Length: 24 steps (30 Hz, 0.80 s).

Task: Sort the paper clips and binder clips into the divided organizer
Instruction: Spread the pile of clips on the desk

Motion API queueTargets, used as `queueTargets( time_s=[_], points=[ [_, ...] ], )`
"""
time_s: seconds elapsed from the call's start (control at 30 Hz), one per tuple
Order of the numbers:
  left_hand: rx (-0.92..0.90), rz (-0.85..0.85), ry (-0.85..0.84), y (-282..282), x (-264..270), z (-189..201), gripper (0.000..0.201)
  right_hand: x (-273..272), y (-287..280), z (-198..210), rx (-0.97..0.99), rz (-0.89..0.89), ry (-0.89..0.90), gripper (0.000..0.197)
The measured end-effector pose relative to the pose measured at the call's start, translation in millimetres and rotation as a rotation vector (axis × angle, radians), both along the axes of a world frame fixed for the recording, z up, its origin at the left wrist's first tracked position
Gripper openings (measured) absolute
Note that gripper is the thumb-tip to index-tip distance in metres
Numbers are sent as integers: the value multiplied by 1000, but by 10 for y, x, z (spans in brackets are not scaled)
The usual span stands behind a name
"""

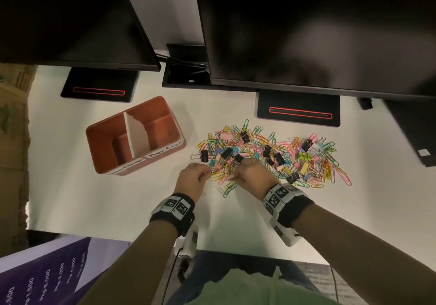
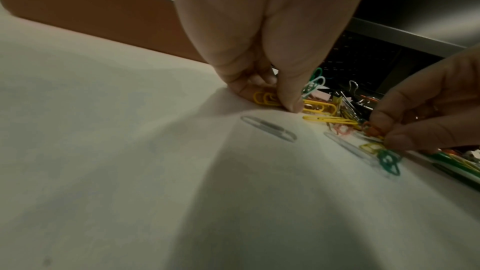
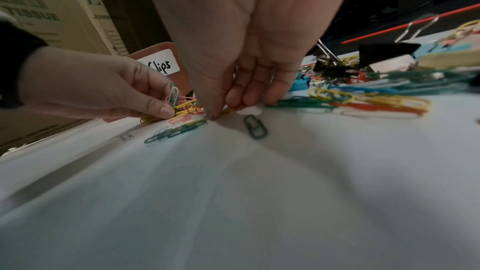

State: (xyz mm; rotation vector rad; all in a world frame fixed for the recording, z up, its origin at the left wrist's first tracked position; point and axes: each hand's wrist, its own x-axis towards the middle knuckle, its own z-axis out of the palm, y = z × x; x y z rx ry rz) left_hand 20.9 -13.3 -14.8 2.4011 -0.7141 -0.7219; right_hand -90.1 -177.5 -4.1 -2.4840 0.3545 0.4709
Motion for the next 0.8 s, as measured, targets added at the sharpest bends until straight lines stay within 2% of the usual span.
queueTargets(
  time_s=[0.13,0.27,0.47,0.53,0.63,0.7,0.8],
  points=[
    [-4,27,55,46,35,65,18,11,-25,12,24,13,9,14],
    [-24,57,40,175,35,202,14,-18,-61,25,66,9,-11,14],
    [-217,192,-17,360,202,592,14,6,-134,271,86,29,-127,12],
    [-295,290,-23,394,379,766,13,190,-118,486,98,13,-223,12],
    [-305,401,-87,384,720,1003,10,676,-5,761,100,15,-336,12],
    [-275,457,-94,356,946,1077,8,1045,148,872,121,-9,-367,12],
    [-190,454,-53,352,1184,1049,6,1476,419,927,173,-54,-360,13]
  ],
)
